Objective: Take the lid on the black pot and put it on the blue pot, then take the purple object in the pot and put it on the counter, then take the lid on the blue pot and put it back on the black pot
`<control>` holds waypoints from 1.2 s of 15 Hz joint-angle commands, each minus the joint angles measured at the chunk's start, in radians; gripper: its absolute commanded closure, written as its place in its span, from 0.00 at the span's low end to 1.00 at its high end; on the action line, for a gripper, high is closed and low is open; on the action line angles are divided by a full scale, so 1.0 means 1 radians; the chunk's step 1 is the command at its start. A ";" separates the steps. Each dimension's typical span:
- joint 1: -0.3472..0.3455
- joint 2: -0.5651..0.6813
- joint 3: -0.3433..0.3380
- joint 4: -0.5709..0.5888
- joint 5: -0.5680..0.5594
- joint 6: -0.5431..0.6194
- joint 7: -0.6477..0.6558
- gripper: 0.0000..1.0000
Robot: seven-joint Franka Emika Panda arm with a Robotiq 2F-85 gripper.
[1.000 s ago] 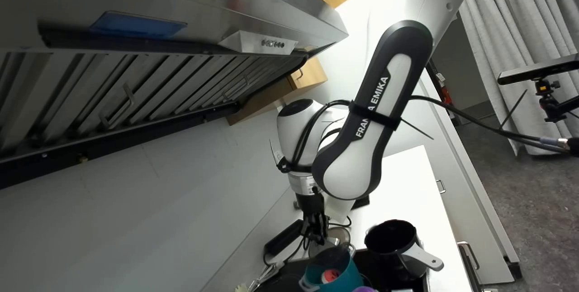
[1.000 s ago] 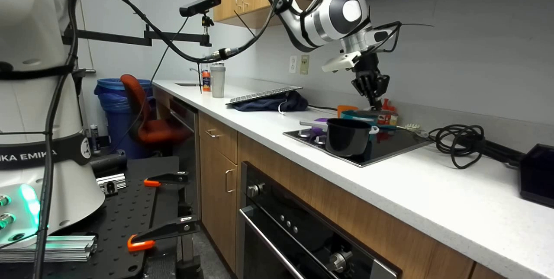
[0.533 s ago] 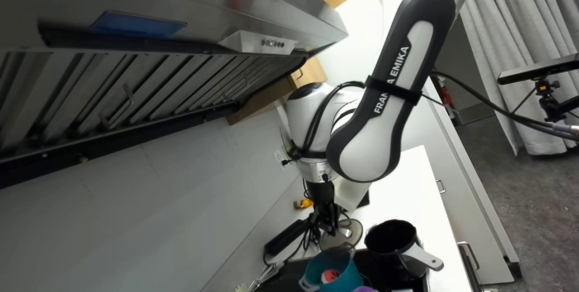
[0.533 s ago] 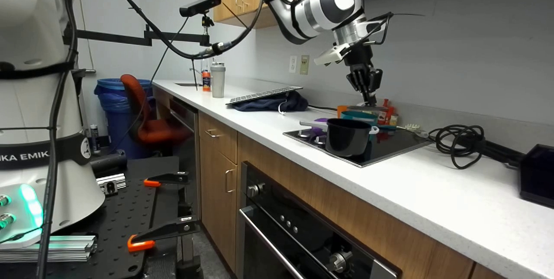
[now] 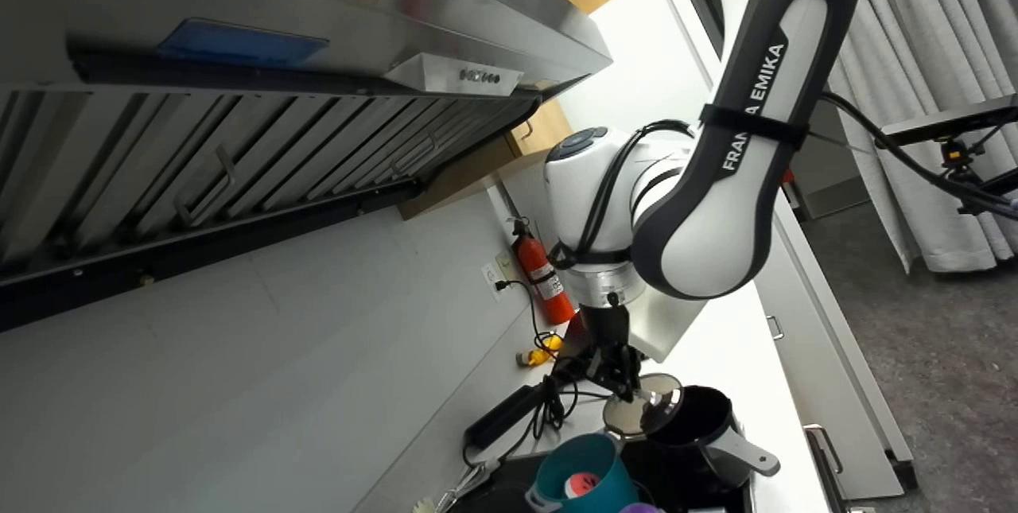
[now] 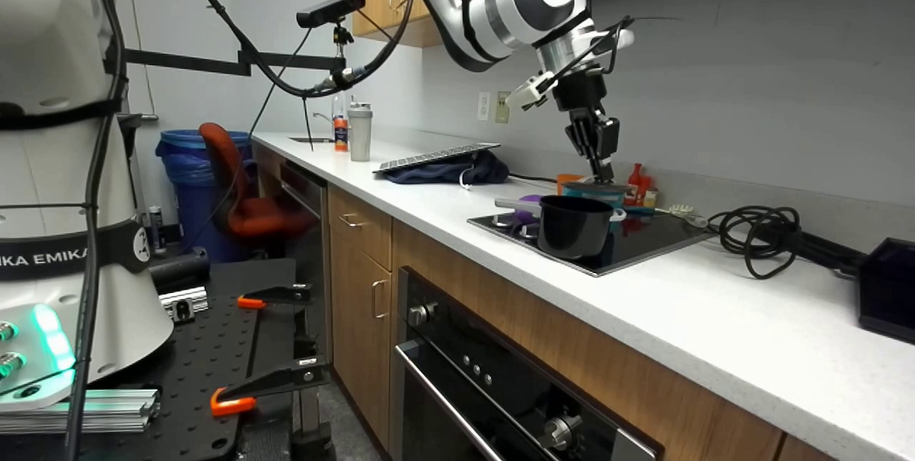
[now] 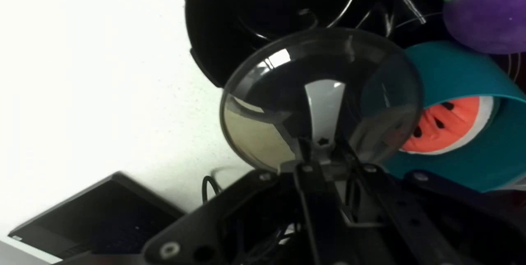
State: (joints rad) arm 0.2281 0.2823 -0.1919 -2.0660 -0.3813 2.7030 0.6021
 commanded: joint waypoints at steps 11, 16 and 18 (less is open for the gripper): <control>-0.018 -0.077 -0.008 -0.134 -0.086 0.064 0.111 0.96; -0.021 -0.077 0.003 -0.147 -0.079 0.066 0.109 0.96; -0.023 -0.077 0.006 -0.150 -0.073 0.065 0.106 0.96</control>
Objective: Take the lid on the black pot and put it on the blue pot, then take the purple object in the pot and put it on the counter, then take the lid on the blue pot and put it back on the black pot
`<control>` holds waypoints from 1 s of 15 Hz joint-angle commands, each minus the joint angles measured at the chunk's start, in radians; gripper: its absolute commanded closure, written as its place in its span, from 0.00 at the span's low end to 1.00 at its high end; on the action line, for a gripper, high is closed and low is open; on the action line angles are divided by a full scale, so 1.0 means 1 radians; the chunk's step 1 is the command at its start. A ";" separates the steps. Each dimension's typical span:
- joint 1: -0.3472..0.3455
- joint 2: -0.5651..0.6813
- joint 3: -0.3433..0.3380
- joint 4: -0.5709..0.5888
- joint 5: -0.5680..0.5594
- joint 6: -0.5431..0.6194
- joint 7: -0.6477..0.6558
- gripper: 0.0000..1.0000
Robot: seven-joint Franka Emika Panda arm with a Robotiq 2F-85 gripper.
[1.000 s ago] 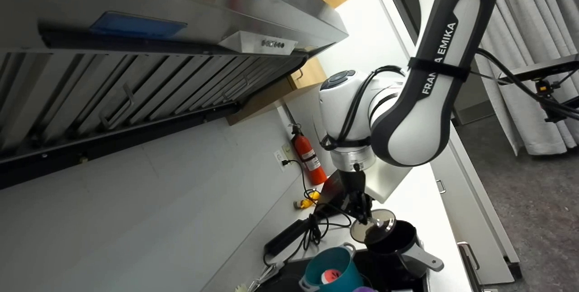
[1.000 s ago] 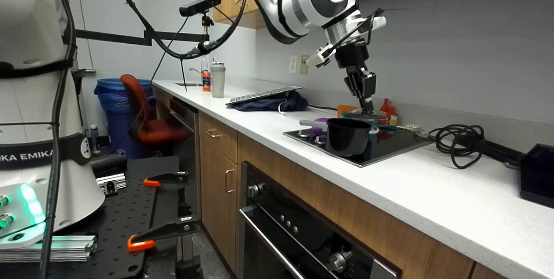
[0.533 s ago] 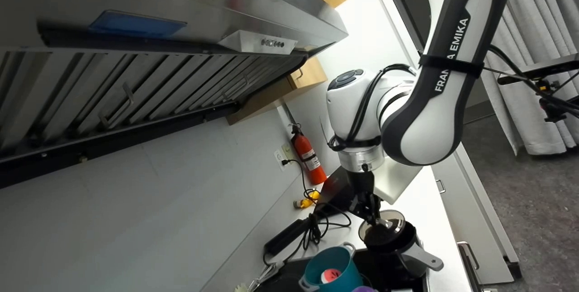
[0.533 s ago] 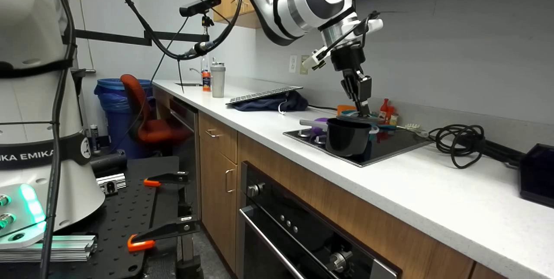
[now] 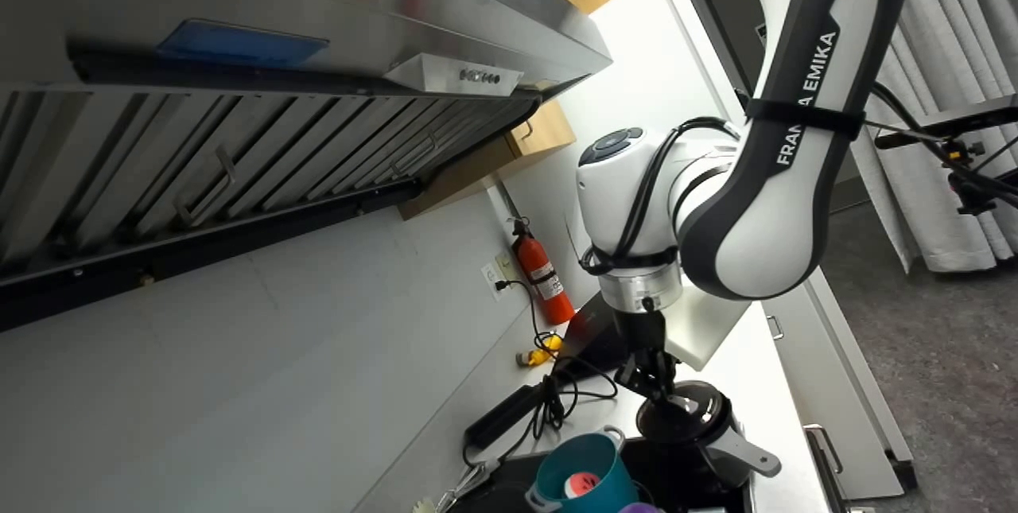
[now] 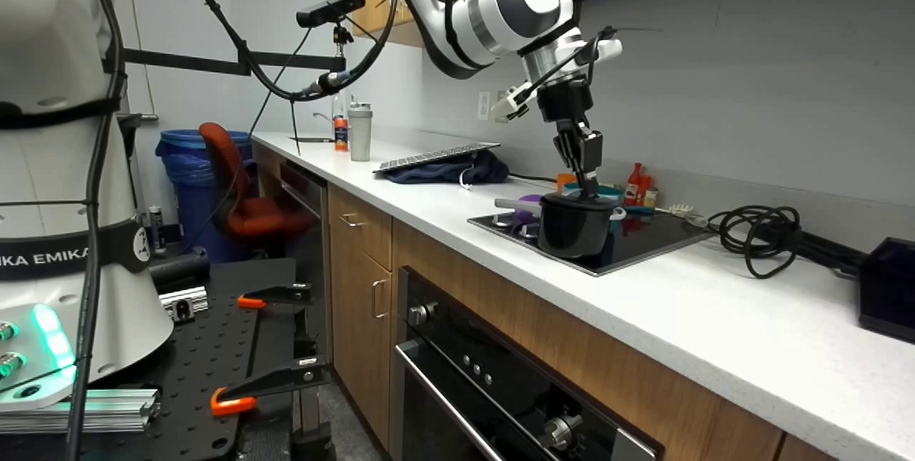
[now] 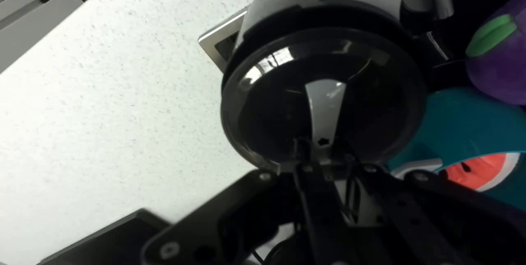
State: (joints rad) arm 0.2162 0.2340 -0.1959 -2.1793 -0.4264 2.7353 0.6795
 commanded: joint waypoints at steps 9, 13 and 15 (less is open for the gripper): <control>-0.011 -0.033 0.017 -0.040 -0.022 0.027 0.026 0.07; -0.008 -0.045 0.013 -0.045 -0.031 0.025 0.035 0.00; -0.007 -0.063 0.012 -0.057 -0.039 0.023 0.042 0.00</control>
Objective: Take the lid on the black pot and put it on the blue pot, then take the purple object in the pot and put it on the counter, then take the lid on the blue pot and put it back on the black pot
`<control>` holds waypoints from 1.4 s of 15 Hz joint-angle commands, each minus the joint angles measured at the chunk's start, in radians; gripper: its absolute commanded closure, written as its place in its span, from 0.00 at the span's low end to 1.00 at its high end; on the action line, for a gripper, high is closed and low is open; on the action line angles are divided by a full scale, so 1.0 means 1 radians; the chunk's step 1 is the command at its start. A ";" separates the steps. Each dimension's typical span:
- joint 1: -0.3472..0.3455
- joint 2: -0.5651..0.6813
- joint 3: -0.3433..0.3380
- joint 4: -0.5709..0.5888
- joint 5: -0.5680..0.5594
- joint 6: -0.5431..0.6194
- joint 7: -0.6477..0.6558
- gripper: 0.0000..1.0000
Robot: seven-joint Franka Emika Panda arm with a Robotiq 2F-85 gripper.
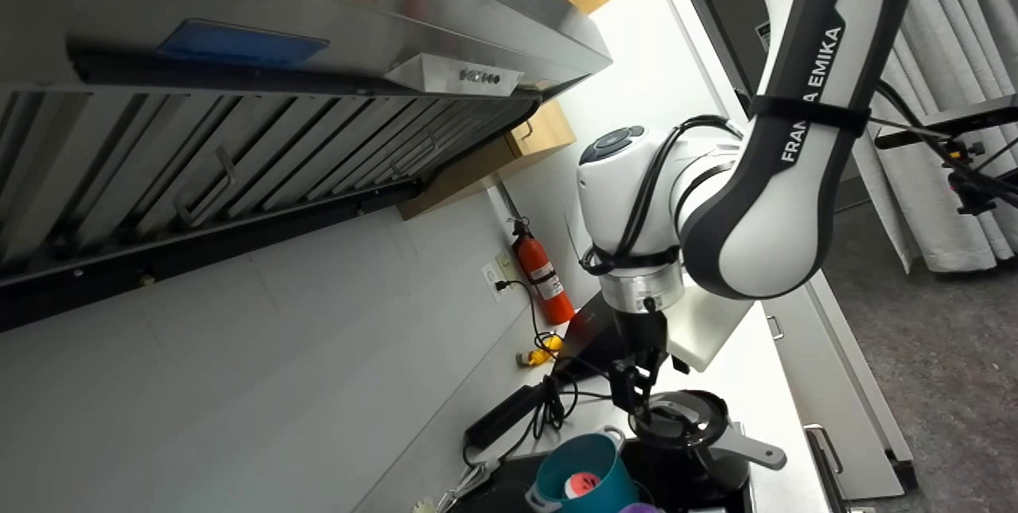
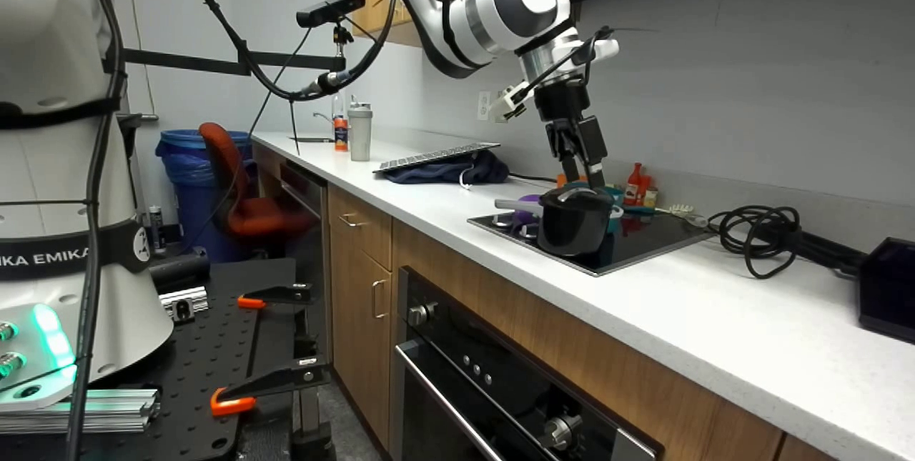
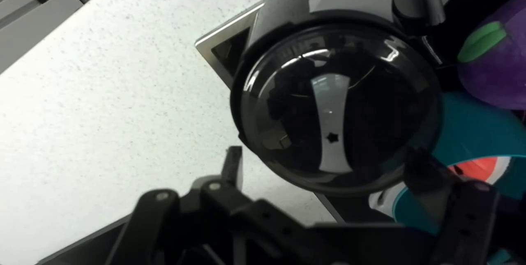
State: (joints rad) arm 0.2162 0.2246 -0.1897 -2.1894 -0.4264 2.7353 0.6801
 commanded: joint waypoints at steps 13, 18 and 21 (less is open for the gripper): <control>0.052 -0.292 0.018 -0.281 -0.277 -0.017 0.322 0.00; 0.046 -0.381 0.060 -0.363 -0.313 -0.046 0.419 0.00; 0.039 -0.414 0.080 -0.387 -0.330 -0.071 0.463 0.00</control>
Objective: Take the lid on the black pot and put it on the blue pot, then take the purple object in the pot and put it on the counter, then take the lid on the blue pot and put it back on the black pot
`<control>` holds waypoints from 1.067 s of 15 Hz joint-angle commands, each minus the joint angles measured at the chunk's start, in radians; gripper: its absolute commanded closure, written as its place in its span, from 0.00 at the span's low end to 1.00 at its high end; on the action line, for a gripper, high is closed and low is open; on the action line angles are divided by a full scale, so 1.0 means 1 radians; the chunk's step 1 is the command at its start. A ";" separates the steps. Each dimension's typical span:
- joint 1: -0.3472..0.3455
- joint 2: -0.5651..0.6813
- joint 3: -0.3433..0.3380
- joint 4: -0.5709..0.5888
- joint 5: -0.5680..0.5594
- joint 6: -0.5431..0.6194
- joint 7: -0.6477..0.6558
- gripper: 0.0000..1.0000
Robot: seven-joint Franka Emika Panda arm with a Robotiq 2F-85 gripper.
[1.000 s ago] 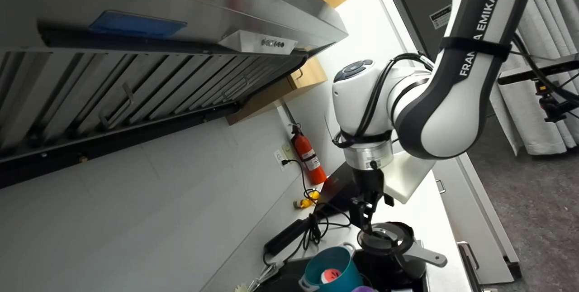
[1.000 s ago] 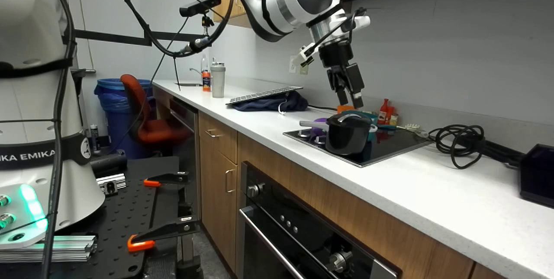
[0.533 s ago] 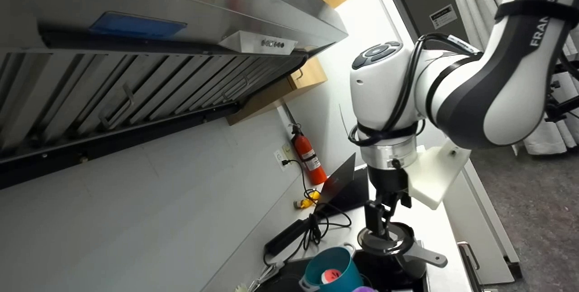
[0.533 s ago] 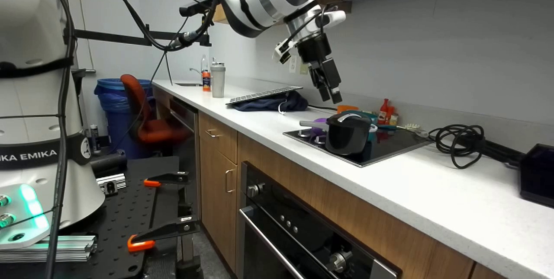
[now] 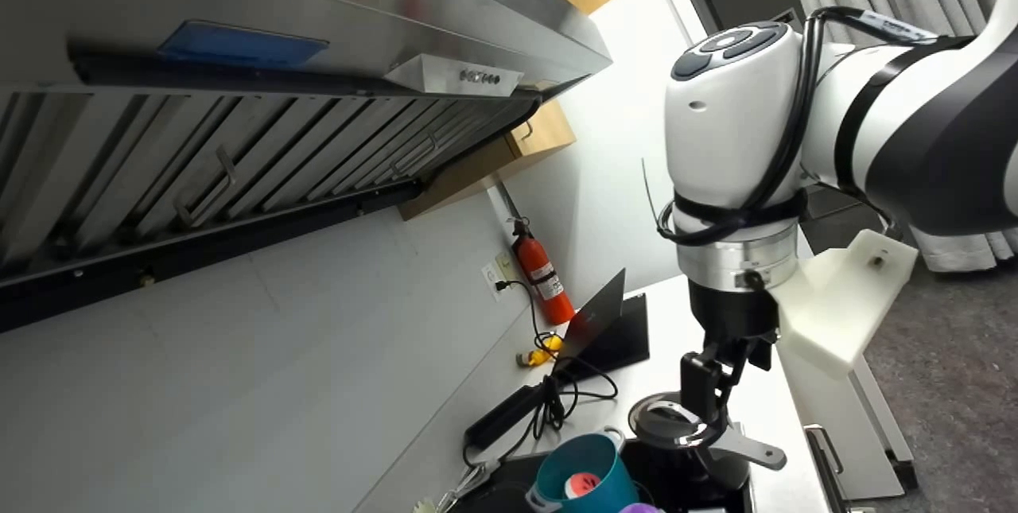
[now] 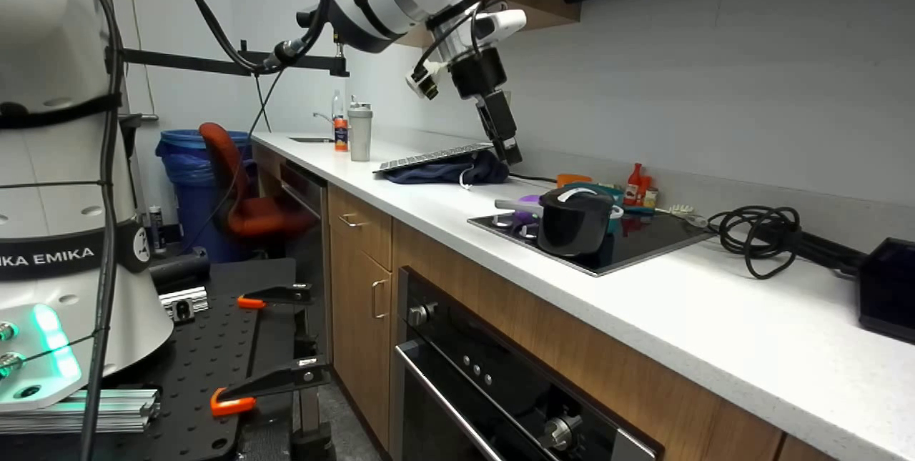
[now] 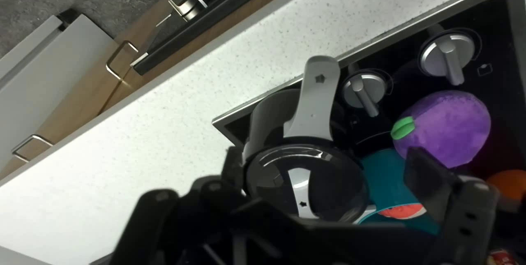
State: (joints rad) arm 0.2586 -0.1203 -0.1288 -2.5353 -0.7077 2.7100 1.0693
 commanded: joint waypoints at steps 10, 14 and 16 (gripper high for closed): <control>-0.179 -0.124 0.231 -0.063 -0.067 -0.111 0.180 0.00; -0.211 -0.132 0.269 -0.064 -0.068 -0.111 0.206 0.00; -0.222 -0.133 0.280 -0.064 -0.071 -0.108 0.220 0.00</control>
State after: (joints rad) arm 0.0718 -0.2129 0.1165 -2.5751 -0.7472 2.6102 1.2373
